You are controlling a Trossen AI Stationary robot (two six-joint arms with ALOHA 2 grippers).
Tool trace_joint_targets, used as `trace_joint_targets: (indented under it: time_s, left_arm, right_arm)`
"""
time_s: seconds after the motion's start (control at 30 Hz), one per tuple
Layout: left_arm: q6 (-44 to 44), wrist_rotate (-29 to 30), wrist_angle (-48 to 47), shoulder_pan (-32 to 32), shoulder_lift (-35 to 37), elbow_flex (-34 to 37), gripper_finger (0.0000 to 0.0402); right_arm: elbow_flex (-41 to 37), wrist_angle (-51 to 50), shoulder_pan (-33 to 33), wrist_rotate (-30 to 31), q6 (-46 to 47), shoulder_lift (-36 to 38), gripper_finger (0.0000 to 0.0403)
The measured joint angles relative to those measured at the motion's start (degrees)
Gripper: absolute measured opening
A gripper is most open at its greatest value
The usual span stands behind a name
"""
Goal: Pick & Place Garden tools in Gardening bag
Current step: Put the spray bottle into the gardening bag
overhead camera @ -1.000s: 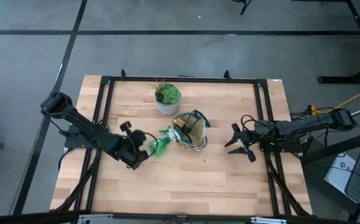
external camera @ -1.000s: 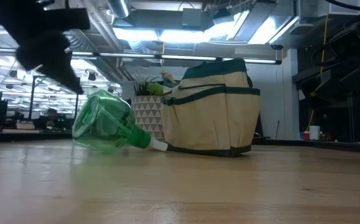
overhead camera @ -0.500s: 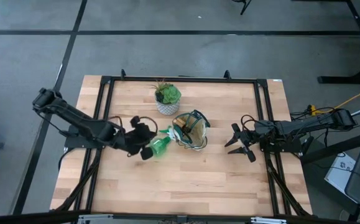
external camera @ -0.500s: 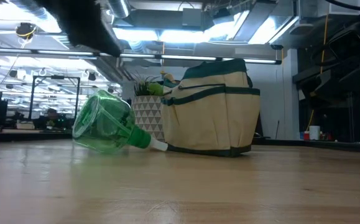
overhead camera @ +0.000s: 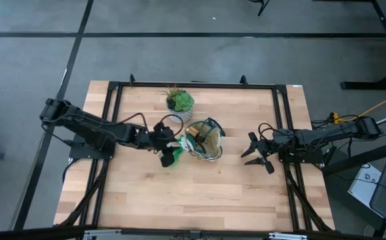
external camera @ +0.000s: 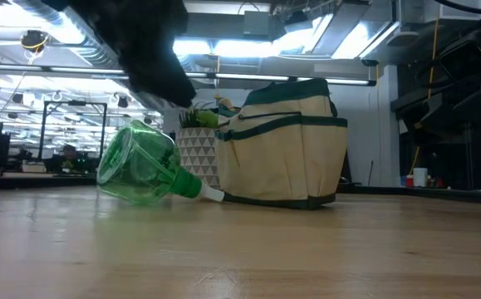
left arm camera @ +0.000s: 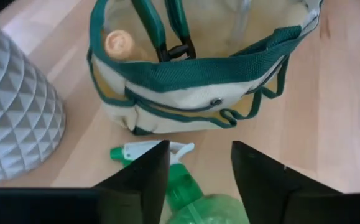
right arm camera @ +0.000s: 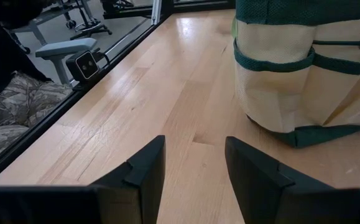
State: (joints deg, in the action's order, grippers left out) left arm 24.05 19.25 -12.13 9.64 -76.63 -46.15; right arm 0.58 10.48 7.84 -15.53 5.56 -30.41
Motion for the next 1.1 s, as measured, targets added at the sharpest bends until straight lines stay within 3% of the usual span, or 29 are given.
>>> trace_joint_targets:
  time_s: [0.33, 0.63, 1.1]
  left_arm:
    - [-3.4, -1.7, 3.0, -2.4, -4.8, 0.0, 0.0213]
    - [-3.0, -4.0, 2.5, -2.4, -9.8, 0.0, 0.0209]
    - [0.6, -12.1, -9.6, -2.1, -9.6, 0.0, 0.0204]
  right_arm:
    - [0.0, 0.0, 0.0, 0.0, 0.0, 0.0, 0.0170]
    - [0.0, 0.0, 0.0, -0.2, 0.0, 0.0, 0.0170]
    - [0.0, 0.0, 0.0, -0.1, 0.0, 0.0, 0.0170]
